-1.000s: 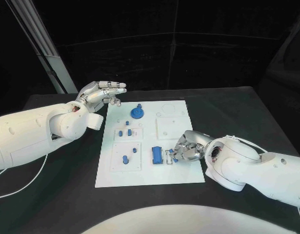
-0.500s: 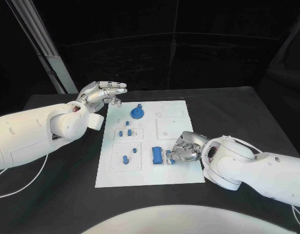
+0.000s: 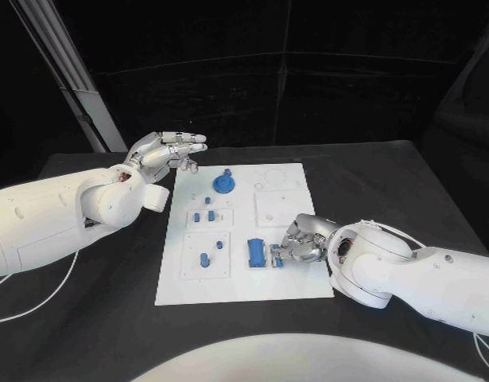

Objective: Assemble the parts on the task board

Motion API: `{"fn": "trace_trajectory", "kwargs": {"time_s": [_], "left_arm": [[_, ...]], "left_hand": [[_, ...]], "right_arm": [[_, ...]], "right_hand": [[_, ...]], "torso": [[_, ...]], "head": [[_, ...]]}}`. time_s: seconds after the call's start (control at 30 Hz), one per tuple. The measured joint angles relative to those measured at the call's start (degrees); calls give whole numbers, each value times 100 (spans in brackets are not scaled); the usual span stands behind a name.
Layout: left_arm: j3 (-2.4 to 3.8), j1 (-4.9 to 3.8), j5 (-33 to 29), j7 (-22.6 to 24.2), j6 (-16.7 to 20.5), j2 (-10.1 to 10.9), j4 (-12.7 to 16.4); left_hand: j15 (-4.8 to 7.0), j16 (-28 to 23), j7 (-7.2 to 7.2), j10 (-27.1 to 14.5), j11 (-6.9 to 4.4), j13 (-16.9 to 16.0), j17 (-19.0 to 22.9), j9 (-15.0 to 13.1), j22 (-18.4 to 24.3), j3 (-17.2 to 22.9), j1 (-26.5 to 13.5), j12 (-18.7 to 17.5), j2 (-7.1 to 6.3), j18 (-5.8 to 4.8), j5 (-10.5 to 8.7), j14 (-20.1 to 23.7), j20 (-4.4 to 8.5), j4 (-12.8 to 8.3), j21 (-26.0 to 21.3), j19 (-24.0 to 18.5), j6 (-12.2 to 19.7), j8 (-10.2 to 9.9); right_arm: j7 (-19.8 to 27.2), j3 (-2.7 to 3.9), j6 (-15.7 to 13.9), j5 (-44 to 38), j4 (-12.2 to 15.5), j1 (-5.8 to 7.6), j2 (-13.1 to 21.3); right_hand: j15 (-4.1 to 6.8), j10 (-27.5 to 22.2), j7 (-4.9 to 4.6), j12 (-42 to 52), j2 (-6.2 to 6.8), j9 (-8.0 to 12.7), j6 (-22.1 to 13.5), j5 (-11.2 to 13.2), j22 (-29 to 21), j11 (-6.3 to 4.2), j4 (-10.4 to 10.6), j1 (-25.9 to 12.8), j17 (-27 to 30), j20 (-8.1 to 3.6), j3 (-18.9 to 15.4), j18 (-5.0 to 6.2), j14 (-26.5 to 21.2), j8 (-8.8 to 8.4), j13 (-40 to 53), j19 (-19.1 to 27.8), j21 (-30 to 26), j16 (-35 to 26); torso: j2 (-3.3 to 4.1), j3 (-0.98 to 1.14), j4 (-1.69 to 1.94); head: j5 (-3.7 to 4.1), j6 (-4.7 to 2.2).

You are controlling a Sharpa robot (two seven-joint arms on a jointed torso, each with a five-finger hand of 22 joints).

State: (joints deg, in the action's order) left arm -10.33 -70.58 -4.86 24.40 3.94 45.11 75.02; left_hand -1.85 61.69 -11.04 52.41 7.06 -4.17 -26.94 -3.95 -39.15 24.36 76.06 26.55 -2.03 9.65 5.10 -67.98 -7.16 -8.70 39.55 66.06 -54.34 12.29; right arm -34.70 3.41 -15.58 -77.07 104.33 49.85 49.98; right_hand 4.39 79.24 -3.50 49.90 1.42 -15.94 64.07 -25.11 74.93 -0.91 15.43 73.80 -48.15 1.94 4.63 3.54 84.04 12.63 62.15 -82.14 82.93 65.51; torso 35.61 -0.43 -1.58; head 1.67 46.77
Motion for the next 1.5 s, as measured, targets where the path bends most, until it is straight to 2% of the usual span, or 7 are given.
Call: {"fn": "trace_trajectory", "kwargs": {"time_s": [0.4, 0.63, 0.8, 1.0, 1.27, 1.33, 1.5], "left_arm": [[0, -1, 0, -2, 1, 6, 8], [0, -1, 0, -3, 1, 9, 11], [0, -1, 0, -4, 1, 10, 11], [0, -1, 0, -4, 1, 15, 13], [0, -1, 0, -5, 1, 21, 13], [0, -1, 0, -5, 1, 21, 11], [0, -1, 0, -5, 1, 17, 11]], "left_hand": [[0, 0, 0, -21, 21, 5, 9, 0, 0, 0, 0, 0, 0, 0, 0, 0, 0, 0, 0, 0, 0, 0], [0, 0, 0, -21, 21, 4, 8, 0, -1, 0, 0, 0, 0, 0, 0, 0, 0, 0, 0, 0, 0, 0], [0, 0, 0, -21, 21, 4, 9, 0, -1, 0, 0, 0, 0, 0, 0, 0, 0, 0, 0, 0, 0, 0], [0, 0, 0, -21, 21, 4, 8, 0, -1, 0, 0, 0, 0, 0, 0, 0, 0, 0, 0, 0, 0, 0], [0, 0, 0, -21, 21, 3, 8, 0, -1, 0, 0, 0, 0, 0, 0, 0, 0, 0, 0, 0, 0, 0], [0, 0, 0, -21, 21, 3, 8, 0, -1, 0, 0, 0, 0, 0, 0, 0, 0, 0, 0, 0, 0, 0], [0, 0, 0, -34, 8, 3, 13, 0, -1, 0, 0, 0, 0, 0, 0, 0, 0, 0, 0, 0, 0, 0]], "right_arm": [[-19, -1, 52, -130, -17, 0, -36], [-20, -2, 64, -187, -20, -1, -45], [-19, -2, 75, -209, -16, -1, -45], [-3, -2, 88, -226, 34, -1, 25], [66, -2, 124, -237, 96, -1, 177], [86, -2, 127, -238, 96, -1, 199], [169, -2, 76, -239, 97, -2, 292]], "right_hand": [[2, 8, -8, 0, 54, -40, 27, 119, -1, 9, 119, -347, 26, 0, -173, 0, 2, 1, -1, 1, 0, 0], [2, 20, -7, 1, 34, -103, 28, 878, -1, 20, 108, -702, 70, 0, -608, 0, 2, 1, 10, 1, 0, -28], [2, 20, -7, 1, 100, -133, 28, 1030, -1, 20, 112, -837, 73, 0, -829, 0, 2, 1, 30, 1, 0, -28], [2, 19, -8, 1, 84, -156, 27, 1071, -1, 20, 65, -837, 73, 0, -901, 0, 1, 0, 46, 1, 0, -28], [2, 19, -9, -17, 62, -202, 26, 1338, -1, 20, -118, -362, 110, 0, -1016, 0, 1, 0, 52, 1, 0, -78], [2, 19, -9, -28, 12, -213, 26, 1425, -1, 20, -184, -236, 131, 0, -1022, 0, 1, 0, 51, 1, -23, -83], [-40, -102, -79, -344, -16, -211, -124, 1218, -135, 72, -183, -209, 346, 32, -1121, 0, -41, -98, -122, 166, -158, -257]], "torso": [[-1, 0, -1], [-3, -1, -4], [-4, -1, -4], [-4, 3, -4], [-5, 5, -9], [-7, 5, -11], [-11, 2, -11]], "head": [[-4, 3], [-5, 4], [-5, 7], [2, 10], [9, -9], [12, -14], [22, -34]]}}
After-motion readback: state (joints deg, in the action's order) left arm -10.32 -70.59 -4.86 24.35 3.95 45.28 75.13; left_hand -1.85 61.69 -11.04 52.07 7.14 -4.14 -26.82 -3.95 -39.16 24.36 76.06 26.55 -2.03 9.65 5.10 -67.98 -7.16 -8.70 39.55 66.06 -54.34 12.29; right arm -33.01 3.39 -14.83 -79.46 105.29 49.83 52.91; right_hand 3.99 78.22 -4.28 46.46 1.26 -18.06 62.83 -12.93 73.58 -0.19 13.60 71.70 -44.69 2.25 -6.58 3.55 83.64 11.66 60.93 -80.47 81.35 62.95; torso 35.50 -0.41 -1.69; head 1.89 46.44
